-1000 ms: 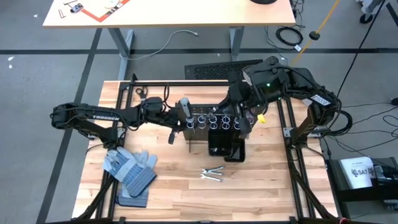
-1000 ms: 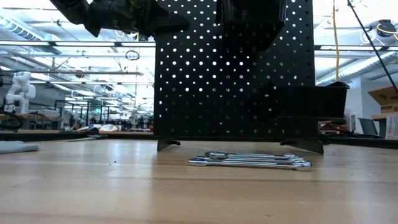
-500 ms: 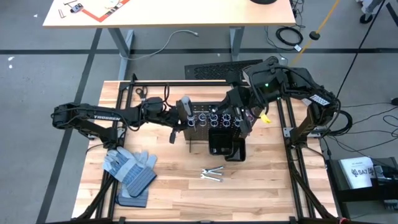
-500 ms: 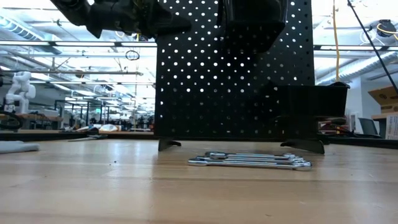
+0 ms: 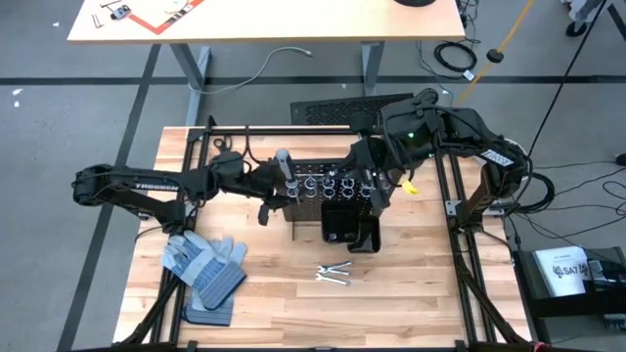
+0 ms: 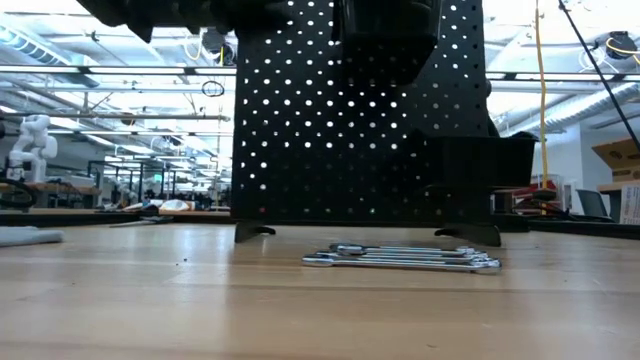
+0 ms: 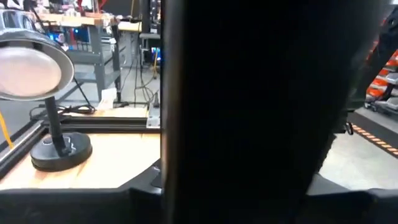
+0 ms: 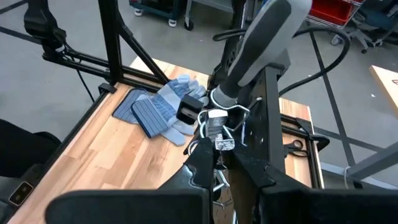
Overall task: Hang tools onto peg board
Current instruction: Unhang the black pliers from the black peg board
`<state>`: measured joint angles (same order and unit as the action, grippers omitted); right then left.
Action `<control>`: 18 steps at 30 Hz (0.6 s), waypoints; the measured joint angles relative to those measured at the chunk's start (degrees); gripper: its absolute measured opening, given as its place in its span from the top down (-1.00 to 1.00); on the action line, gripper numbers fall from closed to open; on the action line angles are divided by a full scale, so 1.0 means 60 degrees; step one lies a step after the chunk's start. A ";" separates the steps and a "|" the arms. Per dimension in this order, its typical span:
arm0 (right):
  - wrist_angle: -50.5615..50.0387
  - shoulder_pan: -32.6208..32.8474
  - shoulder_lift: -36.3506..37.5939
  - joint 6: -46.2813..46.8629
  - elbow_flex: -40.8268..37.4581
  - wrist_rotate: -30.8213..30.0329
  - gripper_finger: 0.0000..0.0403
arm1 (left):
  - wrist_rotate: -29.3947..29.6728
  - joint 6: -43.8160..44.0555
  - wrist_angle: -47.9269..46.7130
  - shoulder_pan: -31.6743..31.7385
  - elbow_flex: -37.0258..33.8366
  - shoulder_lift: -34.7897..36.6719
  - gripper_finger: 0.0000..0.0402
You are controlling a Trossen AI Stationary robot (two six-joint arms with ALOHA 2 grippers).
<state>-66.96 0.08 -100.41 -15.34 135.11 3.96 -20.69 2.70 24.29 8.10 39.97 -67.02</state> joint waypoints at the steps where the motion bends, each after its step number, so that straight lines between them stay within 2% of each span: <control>1: 0.0011 0.0000 -0.0005 0.0001 -0.0004 0.0003 0.90 | 0.0086 -0.0004 -0.0010 -0.0020 0.0000 0.0106 0.23; 12: 0.0024 0.0000 -0.0009 0.0160 -0.0004 0.0030 0.90 | 0.0397 -0.0080 0.0081 -0.0058 0.0033 0.1212 0.23; 18: 0.0051 0.0004 -0.0023 0.0187 -0.0007 0.0067 0.90 | 0.0391 -0.0029 -0.0733 -0.0058 0.0033 0.1774 0.23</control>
<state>-66.65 0.10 -100.55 -14.22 135.06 4.36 -18.34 2.52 19.89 7.75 40.16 -56.38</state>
